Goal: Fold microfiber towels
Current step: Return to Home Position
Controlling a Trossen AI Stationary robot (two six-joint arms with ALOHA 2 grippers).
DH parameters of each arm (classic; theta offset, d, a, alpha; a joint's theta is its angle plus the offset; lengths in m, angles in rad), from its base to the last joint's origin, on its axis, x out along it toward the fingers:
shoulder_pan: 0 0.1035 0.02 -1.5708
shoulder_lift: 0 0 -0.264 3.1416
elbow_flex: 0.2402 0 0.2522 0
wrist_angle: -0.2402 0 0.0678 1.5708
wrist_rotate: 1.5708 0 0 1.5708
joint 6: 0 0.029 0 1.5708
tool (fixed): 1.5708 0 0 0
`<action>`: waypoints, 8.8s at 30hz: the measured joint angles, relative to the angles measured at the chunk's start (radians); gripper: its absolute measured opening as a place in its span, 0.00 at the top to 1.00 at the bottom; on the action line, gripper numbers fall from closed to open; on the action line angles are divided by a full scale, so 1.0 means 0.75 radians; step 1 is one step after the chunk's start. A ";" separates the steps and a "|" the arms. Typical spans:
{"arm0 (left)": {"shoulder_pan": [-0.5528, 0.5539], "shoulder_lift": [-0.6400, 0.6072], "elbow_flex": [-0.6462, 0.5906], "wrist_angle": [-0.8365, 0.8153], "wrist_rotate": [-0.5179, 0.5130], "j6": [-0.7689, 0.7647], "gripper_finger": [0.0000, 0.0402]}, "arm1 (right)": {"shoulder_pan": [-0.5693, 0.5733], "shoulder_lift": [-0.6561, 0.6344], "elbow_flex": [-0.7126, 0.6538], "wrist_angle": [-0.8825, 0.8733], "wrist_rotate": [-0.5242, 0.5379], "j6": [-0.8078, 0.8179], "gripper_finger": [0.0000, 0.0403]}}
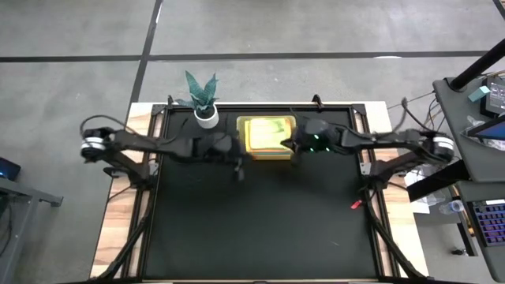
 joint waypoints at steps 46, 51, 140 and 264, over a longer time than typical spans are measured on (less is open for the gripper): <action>-0.330 -1.348 -1.218 0.708 -0.180 0.187 1.00 | 0.223 -1.426 -0.899 0.355 -0.153 -0.520 0.98; -0.330 -1.350 -1.219 0.690 -0.180 0.189 1.00 | 0.223 -1.500 -0.900 0.255 -0.153 -0.502 0.98; -0.314 -0.839 -1.222 0.051 -0.220 0.178 1.00 | 0.229 -1.610 -0.917 -0.062 -0.264 0.133 0.98; -0.331 -1.837 -1.224 0.049 0.001 0.212 1.00 | 0.229 -1.578 -0.917 -0.043 -0.244 0.134 0.98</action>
